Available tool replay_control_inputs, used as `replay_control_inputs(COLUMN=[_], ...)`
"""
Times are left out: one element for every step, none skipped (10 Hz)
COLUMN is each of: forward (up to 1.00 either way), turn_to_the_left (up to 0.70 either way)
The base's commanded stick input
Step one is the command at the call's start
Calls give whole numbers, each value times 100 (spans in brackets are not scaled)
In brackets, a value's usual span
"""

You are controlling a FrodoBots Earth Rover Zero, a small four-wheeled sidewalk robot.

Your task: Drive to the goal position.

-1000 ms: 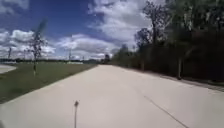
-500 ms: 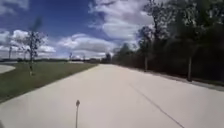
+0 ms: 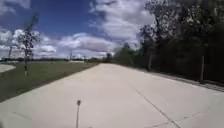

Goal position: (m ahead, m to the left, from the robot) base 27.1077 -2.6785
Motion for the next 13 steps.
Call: replay_control_inputs(forward=[100, 100, 100, 100, 100, 100, 100, 100, 100, 100, 100, 100, 100], turn_to_the_left=[-32, 0, 0, 0, 0, 0, 0, 0, 0, 0, 0, 0, 0])
